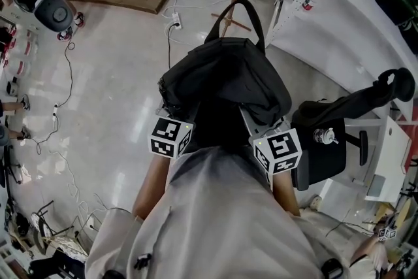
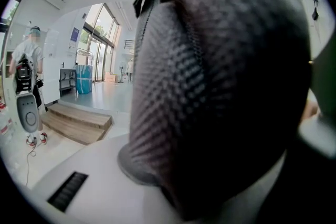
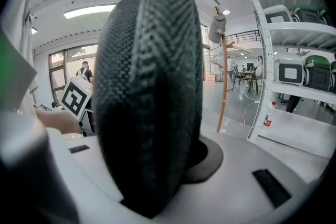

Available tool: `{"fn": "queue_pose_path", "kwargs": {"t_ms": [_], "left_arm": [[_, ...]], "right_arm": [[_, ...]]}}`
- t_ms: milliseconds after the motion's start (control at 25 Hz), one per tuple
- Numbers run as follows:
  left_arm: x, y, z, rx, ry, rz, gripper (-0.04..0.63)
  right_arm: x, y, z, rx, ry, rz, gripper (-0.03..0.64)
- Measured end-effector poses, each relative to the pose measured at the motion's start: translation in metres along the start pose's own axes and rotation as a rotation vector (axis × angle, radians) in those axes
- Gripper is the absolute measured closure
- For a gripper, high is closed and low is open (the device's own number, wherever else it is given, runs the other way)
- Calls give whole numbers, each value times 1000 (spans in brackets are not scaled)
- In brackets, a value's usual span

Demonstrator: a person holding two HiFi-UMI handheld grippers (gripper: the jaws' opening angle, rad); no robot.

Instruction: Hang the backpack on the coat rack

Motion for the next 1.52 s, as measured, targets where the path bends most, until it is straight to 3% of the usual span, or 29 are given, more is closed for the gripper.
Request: {"fn": "queue_pose_path", "kwargs": {"t_ms": [200, 480, 1000, 1520], "left_arm": [[17, 1, -16, 31, -38, 29, 495], [23, -18, -32, 47, -32, 36, 497], [59, -115, -50, 17, -50, 5, 497], [90, -217, -86, 28, -54, -30, 496]], "right_arm": [[16, -13, -1, 9, 10, 39, 499], [24, -35, 13, 10, 21, 41, 499], [43, -76, 103, -22, -13, 44, 499], [64, -141, 198, 15, -31, 43, 499]]}}
Point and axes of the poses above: the fingertips, and each gripper's own axes: y backward along the fingers, z to its right, x out of its top, the point moved 5 cm from there along y, backward along the fingers, and after that the axes turned 3 degrees about z, right-handed, at the moved point
